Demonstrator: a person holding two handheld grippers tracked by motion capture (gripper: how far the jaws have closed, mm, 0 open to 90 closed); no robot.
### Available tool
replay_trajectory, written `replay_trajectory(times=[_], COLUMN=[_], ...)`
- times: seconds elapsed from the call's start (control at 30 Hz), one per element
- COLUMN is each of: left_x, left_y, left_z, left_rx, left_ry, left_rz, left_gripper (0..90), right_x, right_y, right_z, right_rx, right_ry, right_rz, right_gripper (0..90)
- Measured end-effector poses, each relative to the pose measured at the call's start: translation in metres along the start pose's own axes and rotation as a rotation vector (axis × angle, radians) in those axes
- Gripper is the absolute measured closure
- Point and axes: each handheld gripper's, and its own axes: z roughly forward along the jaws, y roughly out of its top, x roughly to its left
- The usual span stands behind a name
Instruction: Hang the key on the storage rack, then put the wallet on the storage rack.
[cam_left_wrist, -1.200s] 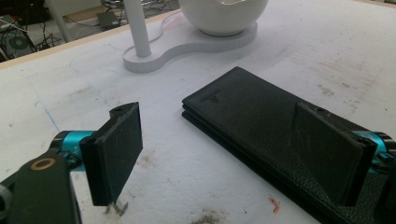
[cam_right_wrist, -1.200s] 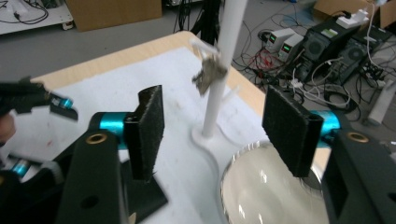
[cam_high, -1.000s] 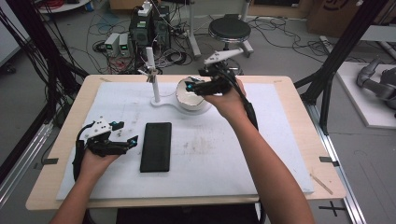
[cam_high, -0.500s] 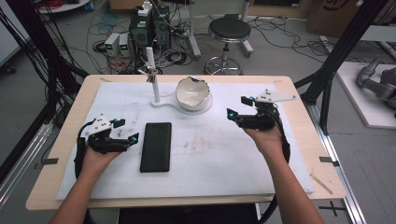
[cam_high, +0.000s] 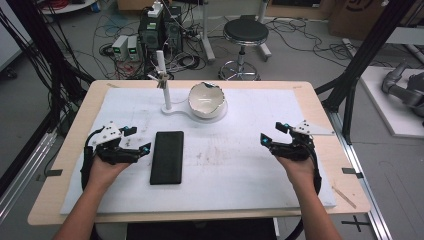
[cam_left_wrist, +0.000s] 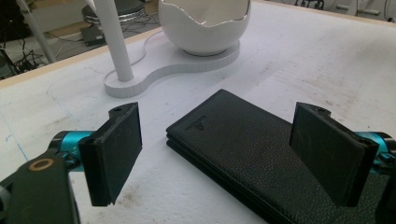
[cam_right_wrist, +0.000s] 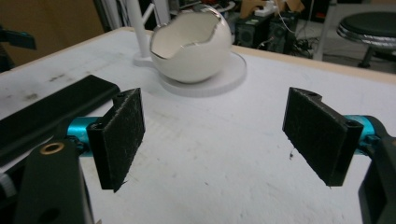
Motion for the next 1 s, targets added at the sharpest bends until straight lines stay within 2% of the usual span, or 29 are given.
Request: replay_trajectory(times=[0.1,0.17,0.23,0.43,0.53,0.67,0.77,0.97,1.0], left_x=[0.000,0.001,0.001,0.002,0.001,0.004,0.006,0.007,0.007], left_y=[0.000,-0.001,-0.001,0.000,0.002,0.001,0.000,-0.005,-0.006], left_z=[0.001,0.001,0.001,0.002,0.002,0.001,-0.003,-0.013,-0.016], left_rx=[-0.001,0.001,-0.001,0.000,-0.007,-0.001,0.000,0.014,0.018], left_ry=[-0.002,-0.004,0.000,0.012,0.012,0.003,0.011,0.036,0.043], left_rz=[-0.004,-0.006,-0.011,-0.009,-0.003,-0.003,-0.009,-0.003,-0.003], left_gripper=[16.9,16.8,16.8,16.7,16.8,16.8,16.8,16.8,16.8], right_x=[-0.005,-0.013,-0.016,-0.016,-0.012,-0.011,-0.009,0.006,0.014], right_y=[-0.007,-0.016,-0.018,-0.018,-0.017,-0.015,-0.015,-0.009,-0.006], right_z=[0.000,0.000,0.000,0.000,-0.001,0.002,0.007,0.022,0.029], right_rx=[0.003,0.024,0.035,0.044,0.041,0.033,0.050,0.056,0.071], right_ry=[-0.008,-0.023,-0.039,-0.035,-0.033,-0.028,-0.021,0.023,0.043], right_rz=[0.023,0.062,0.072,0.064,0.086,0.086,0.086,0.064,0.053], right_gripper=[21.2,19.3,19.2,19.2,19.2,19.2,19.2,19.2,19.2])
